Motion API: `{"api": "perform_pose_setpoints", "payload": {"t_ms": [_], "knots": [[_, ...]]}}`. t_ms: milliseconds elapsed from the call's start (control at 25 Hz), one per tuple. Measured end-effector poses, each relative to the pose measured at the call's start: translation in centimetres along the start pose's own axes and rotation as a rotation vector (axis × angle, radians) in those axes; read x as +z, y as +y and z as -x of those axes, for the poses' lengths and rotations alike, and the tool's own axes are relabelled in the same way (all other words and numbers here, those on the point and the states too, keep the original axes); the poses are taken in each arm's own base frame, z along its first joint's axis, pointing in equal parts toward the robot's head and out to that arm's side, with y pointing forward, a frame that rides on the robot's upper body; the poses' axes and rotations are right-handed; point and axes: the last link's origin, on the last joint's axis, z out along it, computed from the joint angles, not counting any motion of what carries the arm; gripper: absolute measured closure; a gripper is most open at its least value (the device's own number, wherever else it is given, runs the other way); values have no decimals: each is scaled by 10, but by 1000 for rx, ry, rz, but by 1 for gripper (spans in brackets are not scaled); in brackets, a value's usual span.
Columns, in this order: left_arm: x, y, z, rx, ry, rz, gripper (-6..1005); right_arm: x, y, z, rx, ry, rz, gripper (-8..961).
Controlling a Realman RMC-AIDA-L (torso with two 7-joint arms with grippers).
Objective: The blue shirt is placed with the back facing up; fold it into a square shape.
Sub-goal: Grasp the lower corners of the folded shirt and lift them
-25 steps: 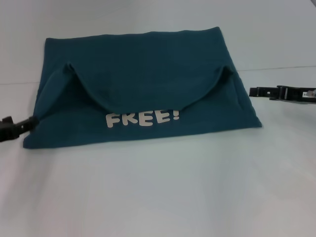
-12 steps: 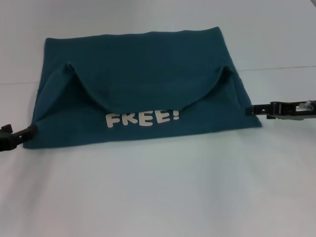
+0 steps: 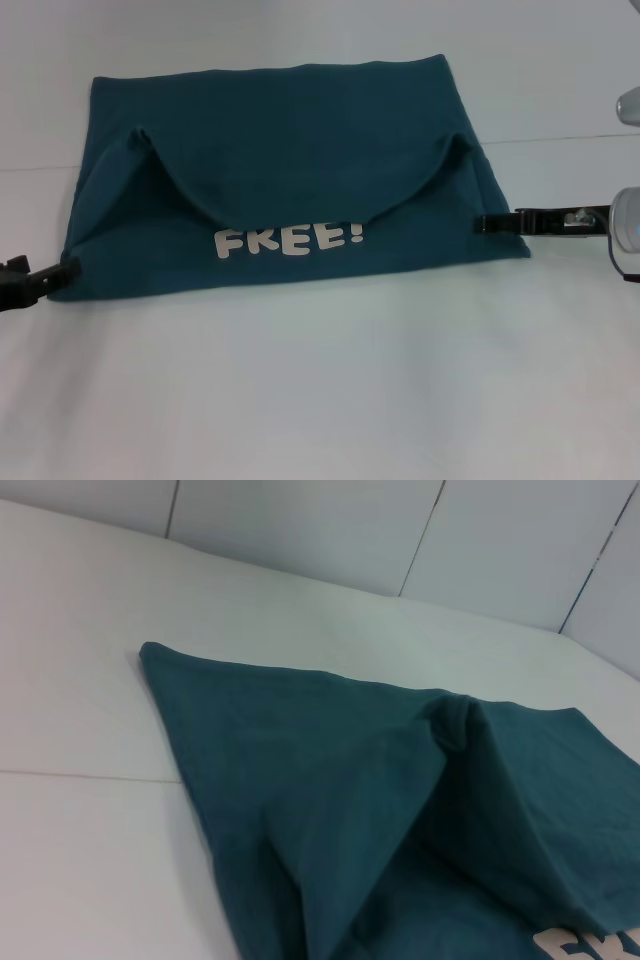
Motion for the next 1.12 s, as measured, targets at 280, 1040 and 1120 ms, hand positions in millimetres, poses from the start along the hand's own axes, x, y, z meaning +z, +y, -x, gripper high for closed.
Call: {"api": "perform_pose_setpoints", "payload": {"t_ms": [280,1040,1120], "knots": [[-1,-1,3,-5,-6,-3,121,1,-4,-1,10,-10,-19,69],[2,-1,0,3,-5,-10,121,14,2,-12,11,-2,-34,110],[2,-1,-1,4,-4,-10,121,15,3,-12,12,0,-32,114]]}}
